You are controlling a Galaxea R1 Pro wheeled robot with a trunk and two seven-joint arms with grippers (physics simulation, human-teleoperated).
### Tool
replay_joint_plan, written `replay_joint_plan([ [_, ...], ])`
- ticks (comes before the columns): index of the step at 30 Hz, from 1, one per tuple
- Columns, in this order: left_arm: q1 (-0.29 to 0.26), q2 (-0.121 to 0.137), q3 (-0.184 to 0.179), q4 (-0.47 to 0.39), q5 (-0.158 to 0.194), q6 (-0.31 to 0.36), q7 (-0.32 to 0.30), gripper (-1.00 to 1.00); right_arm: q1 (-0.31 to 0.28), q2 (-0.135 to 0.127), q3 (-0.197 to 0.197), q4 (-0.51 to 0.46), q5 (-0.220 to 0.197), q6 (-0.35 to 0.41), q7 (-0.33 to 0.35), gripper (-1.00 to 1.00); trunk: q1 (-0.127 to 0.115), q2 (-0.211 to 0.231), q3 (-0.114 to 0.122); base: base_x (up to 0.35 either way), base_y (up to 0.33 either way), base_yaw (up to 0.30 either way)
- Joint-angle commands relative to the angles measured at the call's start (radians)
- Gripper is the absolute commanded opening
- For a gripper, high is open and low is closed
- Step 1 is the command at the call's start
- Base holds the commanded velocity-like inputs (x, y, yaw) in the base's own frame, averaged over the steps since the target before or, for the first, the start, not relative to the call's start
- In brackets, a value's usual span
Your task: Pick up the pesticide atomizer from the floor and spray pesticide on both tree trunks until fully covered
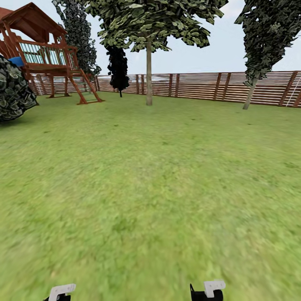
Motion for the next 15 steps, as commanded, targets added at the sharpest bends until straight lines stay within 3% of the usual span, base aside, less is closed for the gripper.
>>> replay_joint_plan([
  [1,-0.001,0.000,0.008,0.001,-0.009,-0.003,-0.004,-1.00,-0.001,0.000,-0.004,0.001,0.011,-0.002,-0.008,1.00,0.000,0.000,-0.001,0.343,0.000,0.000],
  [15,-0.001,0.001,0.009,0.001,-0.009,-0.004,-0.004,-1.00,-0.001,0.000,-0.004,0.001,0.011,-0.002,-0.008,1.00,0.000,0.000,-0.001,0.342,0.000,0.000],
])
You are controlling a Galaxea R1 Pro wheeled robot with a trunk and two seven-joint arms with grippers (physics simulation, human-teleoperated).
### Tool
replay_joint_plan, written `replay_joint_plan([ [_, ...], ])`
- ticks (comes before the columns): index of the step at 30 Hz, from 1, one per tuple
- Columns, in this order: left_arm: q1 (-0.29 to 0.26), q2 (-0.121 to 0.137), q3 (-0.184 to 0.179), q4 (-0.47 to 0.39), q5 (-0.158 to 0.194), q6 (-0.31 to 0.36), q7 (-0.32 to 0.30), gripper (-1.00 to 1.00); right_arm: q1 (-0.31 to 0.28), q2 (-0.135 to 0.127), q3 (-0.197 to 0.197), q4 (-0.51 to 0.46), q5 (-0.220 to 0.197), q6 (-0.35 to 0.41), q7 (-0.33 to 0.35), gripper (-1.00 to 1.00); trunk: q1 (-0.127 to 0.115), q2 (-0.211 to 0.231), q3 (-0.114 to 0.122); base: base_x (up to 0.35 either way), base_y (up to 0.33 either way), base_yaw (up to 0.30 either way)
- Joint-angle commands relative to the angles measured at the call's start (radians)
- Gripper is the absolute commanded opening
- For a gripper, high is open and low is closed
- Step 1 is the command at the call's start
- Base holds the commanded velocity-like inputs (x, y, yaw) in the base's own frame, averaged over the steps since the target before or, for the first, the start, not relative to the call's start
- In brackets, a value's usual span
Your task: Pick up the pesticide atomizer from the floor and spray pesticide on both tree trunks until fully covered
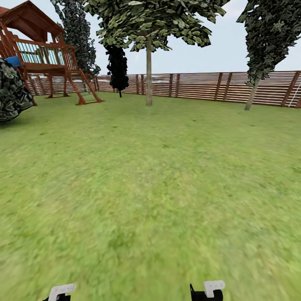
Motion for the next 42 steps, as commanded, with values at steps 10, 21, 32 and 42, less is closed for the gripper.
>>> replay_joint_plan([
  [10,-0.001,0.001,0.009,0.001,-0.009,-0.003,-0.004,-1.00,-0.001,0.001,-0.004,0.001,0.011,-0.002,-0.008,1.00,0.000,0.000,-0.001,0.342,0.000,0.000],
  [21,-0.001,0.001,0.009,0.001,-0.009,-0.003,-0.004,-1.00,-0.001,0.001,-0.004,0.001,0.011,-0.002,-0.008,1.00,0.000,0.000,-0.001,0.342,0.000,0.000],
  [32,0.000,0.001,0.009,0.001,-0.009,-0.003,-0.004,-1.00,-0.001,0.000,-0.004,0.001,0.011,-0.002,-0.008,1.00,0.000,0.000,-0.001,0.342,0.000,0.000],
  [42,0.000,0.001,0.009,0.001,-0.009,-0.003,-0.004,-1.00,-0.001,0.000,-0.004,0.001,0.011,-0.002,-0.008,1.00,0.000,0.000,-0.001,0.342,0.000,0.000],
])
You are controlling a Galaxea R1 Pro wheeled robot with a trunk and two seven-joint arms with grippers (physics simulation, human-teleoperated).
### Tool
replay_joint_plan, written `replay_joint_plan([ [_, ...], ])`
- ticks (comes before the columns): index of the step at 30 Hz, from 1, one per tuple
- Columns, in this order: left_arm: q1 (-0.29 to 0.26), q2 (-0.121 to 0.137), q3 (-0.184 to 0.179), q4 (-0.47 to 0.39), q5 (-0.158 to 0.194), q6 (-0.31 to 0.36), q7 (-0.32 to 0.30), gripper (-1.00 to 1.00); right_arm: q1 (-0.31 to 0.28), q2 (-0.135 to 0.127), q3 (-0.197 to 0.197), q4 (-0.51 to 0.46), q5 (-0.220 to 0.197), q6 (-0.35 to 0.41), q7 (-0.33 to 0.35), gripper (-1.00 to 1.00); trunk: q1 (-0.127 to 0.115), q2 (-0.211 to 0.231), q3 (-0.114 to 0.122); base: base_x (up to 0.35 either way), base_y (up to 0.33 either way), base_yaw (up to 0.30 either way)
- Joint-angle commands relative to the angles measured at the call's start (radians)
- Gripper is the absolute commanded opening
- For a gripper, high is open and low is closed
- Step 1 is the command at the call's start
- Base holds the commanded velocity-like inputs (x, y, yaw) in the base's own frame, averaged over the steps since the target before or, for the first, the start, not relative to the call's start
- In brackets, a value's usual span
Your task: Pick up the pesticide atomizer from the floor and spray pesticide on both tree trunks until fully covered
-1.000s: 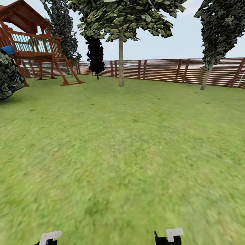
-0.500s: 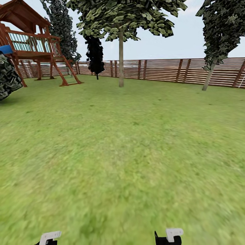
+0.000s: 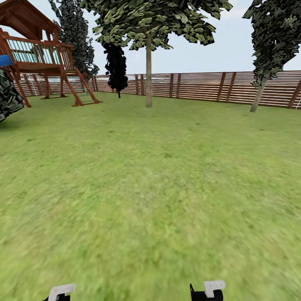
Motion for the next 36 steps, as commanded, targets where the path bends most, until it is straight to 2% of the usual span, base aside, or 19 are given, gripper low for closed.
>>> replay_joint_plan([
  [1,0.000,0.000,0.009,0.001,-0.009,-0.003,-0.004,-1.00,-0.001,0.000,-0.004,0.001,0.011,-0.002,-0.008,1.00,0.000,0.000,-0.001,0.343,0.000,0.000],
  [36,0.000,-0.001,0.009,0.001,-0.009,-0.003,-0.004,-1.00,-0.001,0.000,-0.004,0.001,0.011,-0.002,-0.009,1.00,0.000,0.000,-0.001,0.342,0.000,0.000],
])
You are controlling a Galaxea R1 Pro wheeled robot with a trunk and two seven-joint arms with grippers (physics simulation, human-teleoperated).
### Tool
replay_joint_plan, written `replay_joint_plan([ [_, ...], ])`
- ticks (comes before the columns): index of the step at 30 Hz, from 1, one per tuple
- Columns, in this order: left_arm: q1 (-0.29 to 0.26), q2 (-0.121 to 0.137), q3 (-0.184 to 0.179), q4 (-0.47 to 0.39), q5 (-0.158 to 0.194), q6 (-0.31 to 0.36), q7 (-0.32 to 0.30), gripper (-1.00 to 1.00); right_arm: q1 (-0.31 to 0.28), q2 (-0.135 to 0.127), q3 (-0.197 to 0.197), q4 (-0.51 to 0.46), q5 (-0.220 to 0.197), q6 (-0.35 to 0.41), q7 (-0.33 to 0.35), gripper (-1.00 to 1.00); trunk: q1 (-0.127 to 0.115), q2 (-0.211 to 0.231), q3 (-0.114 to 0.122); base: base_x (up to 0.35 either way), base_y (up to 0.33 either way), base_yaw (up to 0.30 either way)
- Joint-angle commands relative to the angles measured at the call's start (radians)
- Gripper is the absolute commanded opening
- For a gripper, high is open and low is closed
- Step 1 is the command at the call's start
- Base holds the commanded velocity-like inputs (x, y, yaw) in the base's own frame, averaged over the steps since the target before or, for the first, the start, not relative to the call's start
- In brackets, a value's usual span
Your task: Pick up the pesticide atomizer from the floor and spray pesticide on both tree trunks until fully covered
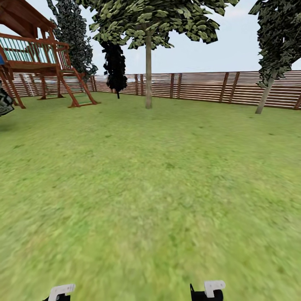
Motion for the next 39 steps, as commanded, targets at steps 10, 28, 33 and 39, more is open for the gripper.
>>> replay_joint_plan([
  [10,-0.001,0.000,0.009,0.001,-0.009,-0.003,-0.004,-1.00,-0.001,0.000,-0.004,0.001,0.011,-0.002,-0.009,1.00,0.000,0.000,-0.001,0.343,0.000,0.000],
  [28,-0.002,0.000,0.009,0.001,-0.009,-0.003,-0.004,-1.00,-0.001,0.000,-0.004,0.001,0.011,-0.002,-0.009,1.00,0.000,0.000,-0.001,0.343,0.000,0.000],
  [33,-0.001,0.000,0.009,0.001,-0.009,-0.003,-0.004,-1.00,-0.001,0.000,-0.004,0.001,0.011,-0.002,-0.009,1.00,0.000,0.000,-0.001,0.342,0.000,0.000],
  [39,-0.001,0.000,0.009,0.001,-0.009,-0.003,-0.004,-1.00,-0.001,0.000,-0.004,0.001,0.011,-0.002,-0.009,1.00,0.000,0.000,-0.001,0.343,0.000,0.000],
])
